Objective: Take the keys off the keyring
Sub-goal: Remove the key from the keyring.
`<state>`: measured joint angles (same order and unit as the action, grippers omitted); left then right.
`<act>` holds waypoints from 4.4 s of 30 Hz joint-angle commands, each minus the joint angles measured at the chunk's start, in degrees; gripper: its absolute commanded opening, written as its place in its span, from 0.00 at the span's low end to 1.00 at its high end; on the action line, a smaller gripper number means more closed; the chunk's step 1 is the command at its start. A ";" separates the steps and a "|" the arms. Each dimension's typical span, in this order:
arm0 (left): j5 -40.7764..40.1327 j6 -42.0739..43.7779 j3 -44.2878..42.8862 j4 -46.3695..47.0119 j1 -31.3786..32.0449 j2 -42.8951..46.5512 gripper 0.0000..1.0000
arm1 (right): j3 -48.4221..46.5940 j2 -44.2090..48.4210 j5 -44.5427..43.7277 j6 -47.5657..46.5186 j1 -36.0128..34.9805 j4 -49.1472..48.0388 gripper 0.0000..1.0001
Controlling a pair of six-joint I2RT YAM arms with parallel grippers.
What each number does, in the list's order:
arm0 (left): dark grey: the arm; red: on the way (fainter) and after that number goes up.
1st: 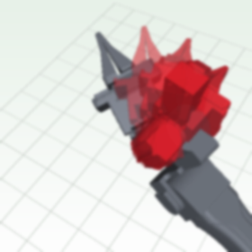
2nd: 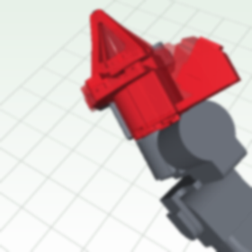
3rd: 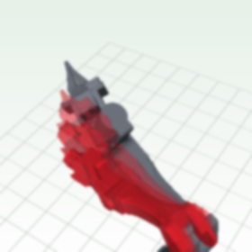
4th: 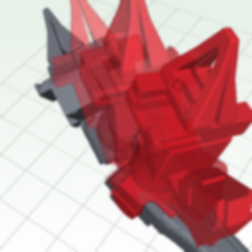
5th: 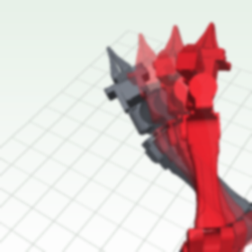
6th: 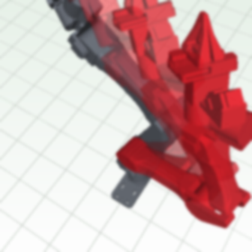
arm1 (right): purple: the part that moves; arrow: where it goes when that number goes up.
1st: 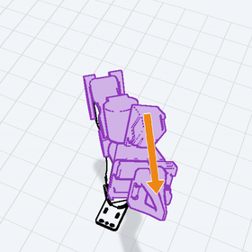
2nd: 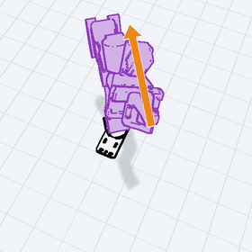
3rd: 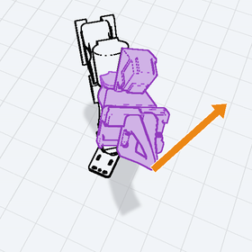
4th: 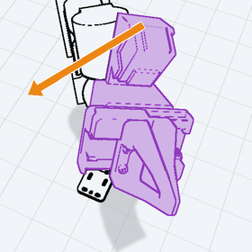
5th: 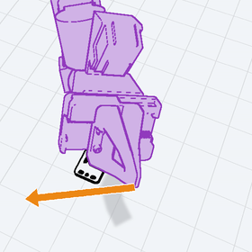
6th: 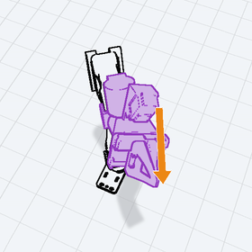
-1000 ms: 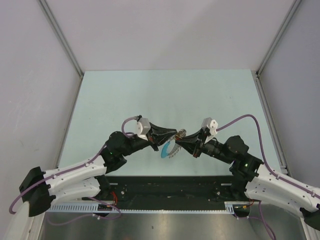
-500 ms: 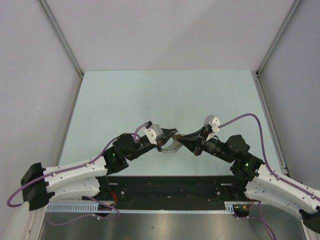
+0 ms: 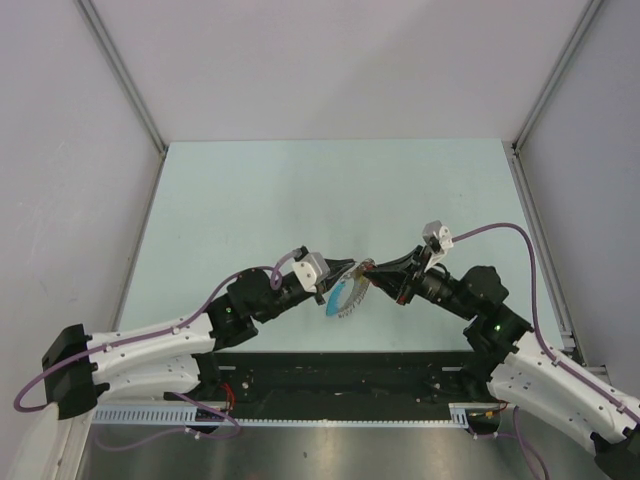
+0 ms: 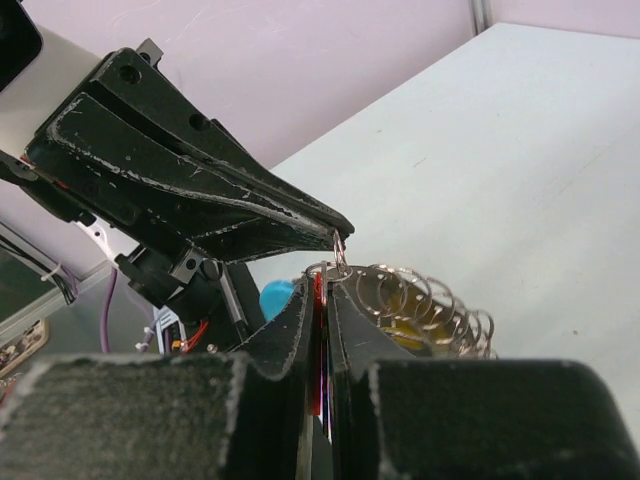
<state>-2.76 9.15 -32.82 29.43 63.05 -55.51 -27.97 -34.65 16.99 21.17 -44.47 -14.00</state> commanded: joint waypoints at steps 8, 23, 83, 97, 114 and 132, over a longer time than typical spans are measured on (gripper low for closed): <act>1.44 -0.88 1.44 -1.74 -0.73 2.86 0.00 | -0.60 3.88 2.17 -4.11 0.87 -3.33 0.00; 10.05 -5.80 0.66 -4.89 -2.31 4.35 0.03 | -0.60 7.50 5.06 -20.99 0.79 1.34 0.00; 32.03 -8.71 -4.80 2.64 -10.40 -2.59 0.00 | 2.92 10.93 4.37 -25.65 -5.45 6.53 0.00; 29.84 -10.64 -2.08 6.60 -11.28 -0.39 0.00 | 3.44 9.87 3.31 -24.95 -7.47 4.07 0.00; 33.00 -15.64 3.72 16.88 -13.83 2.60 0.00 | 3.44 7.32 0.23 -25.47 -12.66 1.61 0.00; 27.91 -7.13 0.04 4.86 -14.01 0.40 0.01 | 3.36 6.44 -0.65 -26.53 -14.59 -1.64 0.00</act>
<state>32.80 -3.57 -29.02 36.56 50.17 -55.18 -24.23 -28.47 14.11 -4.91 -58.02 -12.43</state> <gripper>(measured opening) 0.008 0.082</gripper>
